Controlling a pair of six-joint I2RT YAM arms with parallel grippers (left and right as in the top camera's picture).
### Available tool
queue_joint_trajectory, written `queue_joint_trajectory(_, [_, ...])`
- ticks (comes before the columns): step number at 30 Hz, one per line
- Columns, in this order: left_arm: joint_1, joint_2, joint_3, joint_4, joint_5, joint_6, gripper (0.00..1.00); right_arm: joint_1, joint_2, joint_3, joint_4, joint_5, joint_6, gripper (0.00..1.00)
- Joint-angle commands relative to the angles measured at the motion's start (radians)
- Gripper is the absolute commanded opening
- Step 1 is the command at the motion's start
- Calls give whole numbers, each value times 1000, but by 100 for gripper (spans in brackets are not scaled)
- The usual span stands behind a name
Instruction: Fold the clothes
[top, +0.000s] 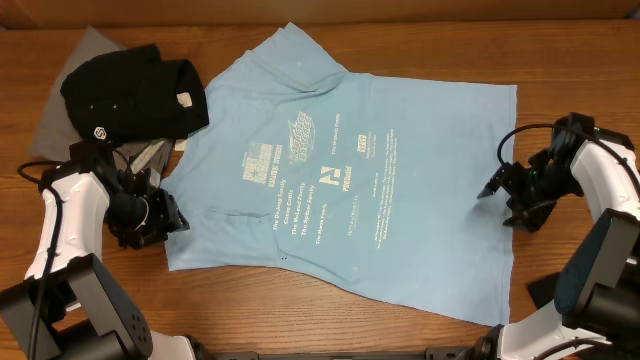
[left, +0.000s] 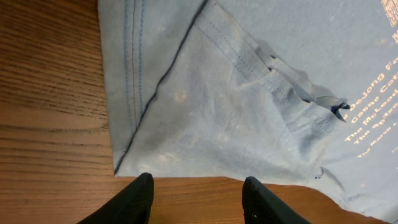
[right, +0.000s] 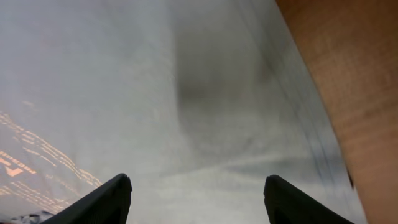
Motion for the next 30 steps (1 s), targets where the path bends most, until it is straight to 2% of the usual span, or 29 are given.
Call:
queue_joint_trajectory(1, [-4,-12,4,6,18,30,49,-13,-14,-5,-27,19,23,71])
queue_joint_trajectory(5, [-4,-12,4,16,18,30,49,-21,-69,-4,-33,13,22,73])
queue_joint_trajectory(8, [-4,-12,4,16,18,30,49,-21,-105,-4,54,13,23,77])
queue_joint_trajectory(9, [-4,-12,4,18,21,30,49,-21,-104,-5,146,14,33,72])
queue_joint_trajectory(10, [-4,-12,4,19,27,31,48,-21,-98,-5,208,13,58,60])
queue_joint_trajectory(12, [-4,-12,4,20,40,31,41,-21,-80,-5,335,11,117,37])
queue_joint_trajectory(13, [-4,-12,4,20,50,31,38,-17,-69,-5,395,8,137,30])
queue_joint_trajectory(15, [-5,-12,4,19,73,45,37,-7,-42,-5,503,-10,169,23])
queue_joint_trajectory(18, [-12,-12,4,18,109,55,33,10,14,-4,641,-41,189,19])
queue_joint_trajectory(24, [-46,-12,4,24,145,72,34,31,159,-3,862,-43,210,17])
queue_joint_trajectory(28, [-77,-12,4,28,145,72,35,34,250,-3,982,-39,219,11])
queue_joint_trajectory(30, [-93,-12,4,34,145,72,35,34,292,-2,1034,-39,254,5])
